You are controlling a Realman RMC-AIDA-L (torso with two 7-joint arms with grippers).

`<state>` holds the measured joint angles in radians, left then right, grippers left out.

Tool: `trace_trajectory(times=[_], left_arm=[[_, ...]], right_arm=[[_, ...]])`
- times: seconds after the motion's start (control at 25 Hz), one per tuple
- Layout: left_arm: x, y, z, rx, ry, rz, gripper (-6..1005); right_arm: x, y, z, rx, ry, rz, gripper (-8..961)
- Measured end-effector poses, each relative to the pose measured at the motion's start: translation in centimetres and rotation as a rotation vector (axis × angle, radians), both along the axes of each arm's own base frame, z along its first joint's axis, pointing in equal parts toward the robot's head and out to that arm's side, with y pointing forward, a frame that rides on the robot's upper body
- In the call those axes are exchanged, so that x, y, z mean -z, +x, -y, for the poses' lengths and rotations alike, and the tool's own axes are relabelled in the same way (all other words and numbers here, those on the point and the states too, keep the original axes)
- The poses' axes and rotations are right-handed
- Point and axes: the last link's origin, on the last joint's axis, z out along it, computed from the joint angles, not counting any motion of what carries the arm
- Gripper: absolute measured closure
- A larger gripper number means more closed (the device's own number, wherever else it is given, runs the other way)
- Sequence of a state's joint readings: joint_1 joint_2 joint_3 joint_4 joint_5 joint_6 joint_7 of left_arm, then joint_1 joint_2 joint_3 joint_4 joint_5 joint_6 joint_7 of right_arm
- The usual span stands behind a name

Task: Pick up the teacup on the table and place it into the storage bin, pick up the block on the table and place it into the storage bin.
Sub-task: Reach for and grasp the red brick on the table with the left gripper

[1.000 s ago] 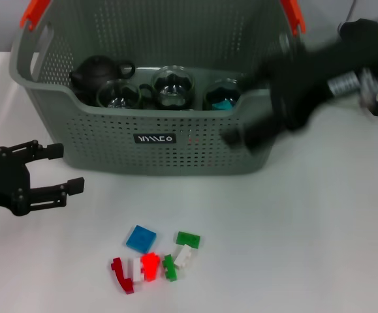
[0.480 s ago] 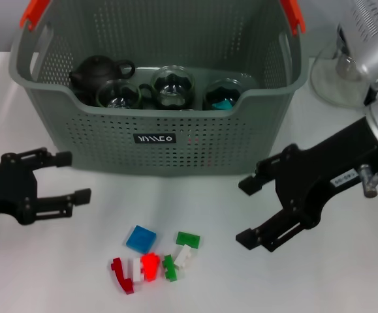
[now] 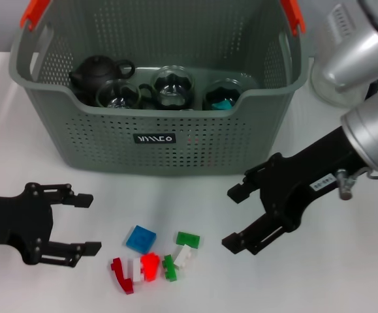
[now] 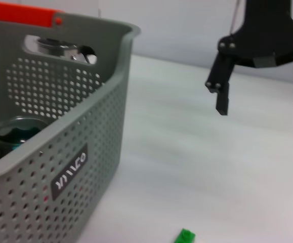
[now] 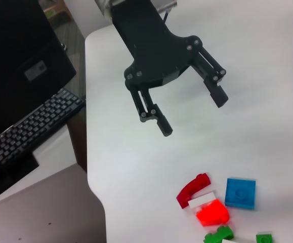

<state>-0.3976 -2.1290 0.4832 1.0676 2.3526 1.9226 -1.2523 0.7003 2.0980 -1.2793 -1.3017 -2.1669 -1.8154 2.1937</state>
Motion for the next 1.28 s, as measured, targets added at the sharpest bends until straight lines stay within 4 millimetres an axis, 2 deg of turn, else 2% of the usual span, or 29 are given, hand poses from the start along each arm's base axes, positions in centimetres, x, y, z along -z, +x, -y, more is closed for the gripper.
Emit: trace_trajectory(times=[0.2, 0.32, 0.72, 0.96, 1.28], left_arm=[[-0.4, 1.2, -0.4, 0.013, -0.047, -0.121, 174], [-0.1, 2.5, -0.8, 0.004, -0.099, -0.214, 174], [2.3, 6.6, -1.6, -0.088, -0.234, -0.382, 175], [4.5, 7.7, -1.1, -0.131, -0.319, -0.472, 174], [5.6, 8.5, -1.5, -0.144, -0.305, -0.524, 174]], right_arm=[[0.9, -0.5, -0.6, 0.013, 0.003, 0.009, 5], [1.3, -0.5, -1.0, 0.016, 0.012, 0.017, 5], [1.5, -0.4, -1.6, -0.009, 0.024, 0.065, 5], [2.2, 0.1, -1.7, -0.024, -0.009, 0.111, 8], [2.6, 0.1, -2.2, -0.038, 0.010, 0.141, 8]])
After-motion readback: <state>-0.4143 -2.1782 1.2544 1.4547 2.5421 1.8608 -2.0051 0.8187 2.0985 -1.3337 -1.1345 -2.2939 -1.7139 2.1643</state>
